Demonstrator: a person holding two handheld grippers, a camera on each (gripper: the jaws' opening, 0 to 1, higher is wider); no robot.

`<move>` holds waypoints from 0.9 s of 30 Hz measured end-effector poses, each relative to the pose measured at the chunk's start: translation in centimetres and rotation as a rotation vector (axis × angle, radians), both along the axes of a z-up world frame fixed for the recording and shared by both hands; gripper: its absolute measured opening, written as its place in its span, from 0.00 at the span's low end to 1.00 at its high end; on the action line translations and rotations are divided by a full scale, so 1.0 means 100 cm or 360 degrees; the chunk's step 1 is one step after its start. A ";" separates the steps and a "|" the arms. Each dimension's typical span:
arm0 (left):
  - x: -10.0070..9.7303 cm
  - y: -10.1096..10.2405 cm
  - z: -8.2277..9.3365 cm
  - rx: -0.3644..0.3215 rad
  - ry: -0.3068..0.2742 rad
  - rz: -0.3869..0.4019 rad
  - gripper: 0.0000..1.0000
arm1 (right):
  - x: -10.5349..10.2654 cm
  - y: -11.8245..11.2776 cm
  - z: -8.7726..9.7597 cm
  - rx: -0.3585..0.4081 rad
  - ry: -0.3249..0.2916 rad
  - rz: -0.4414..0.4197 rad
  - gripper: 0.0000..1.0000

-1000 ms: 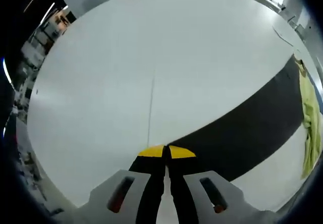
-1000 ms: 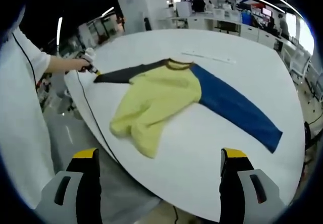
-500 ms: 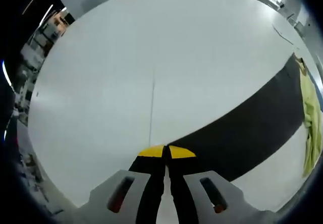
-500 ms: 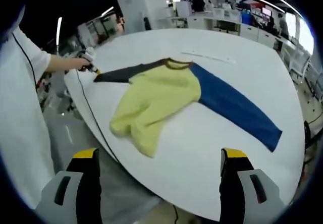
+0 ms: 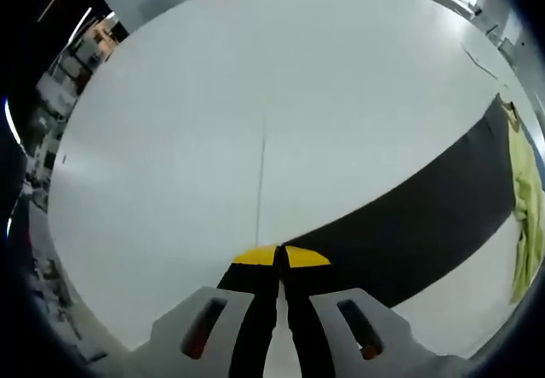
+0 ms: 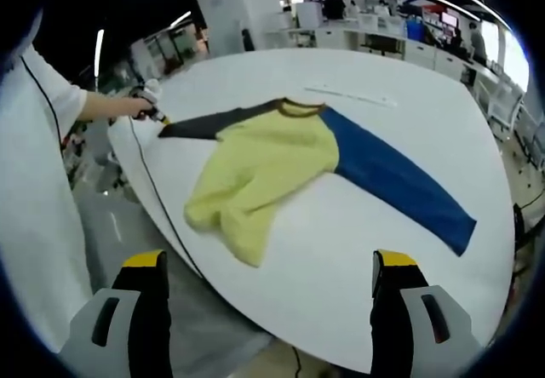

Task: Fold the garment on the visible template until the final outline fits inside the template.

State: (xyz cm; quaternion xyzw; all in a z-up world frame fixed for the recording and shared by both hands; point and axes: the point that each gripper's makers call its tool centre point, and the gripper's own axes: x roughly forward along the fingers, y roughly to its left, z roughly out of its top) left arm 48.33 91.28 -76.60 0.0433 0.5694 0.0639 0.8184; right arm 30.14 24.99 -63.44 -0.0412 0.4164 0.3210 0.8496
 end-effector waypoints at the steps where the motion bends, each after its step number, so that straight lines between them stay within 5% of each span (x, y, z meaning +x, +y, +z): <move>1: 0.000 0.000 0.000 0.0000 -0.0002 -0.0001 0.00 | 0.000 0.000 0.000 0.0000 0.0000 -0.0001 0.99; 20: -0.005 0.002 0.004 0.0053 -0.0029 -0.0004 0.10 | 0.000 -0.001 0.001 0.0004 -0.0010 0.0009 0.99; 27: -0.016 -0.005 0.005 0.0021 -0.0030 -0.0011 0.21 | 0.001 0.002 0.004 0.0019 -0.0031 0.0015 0.99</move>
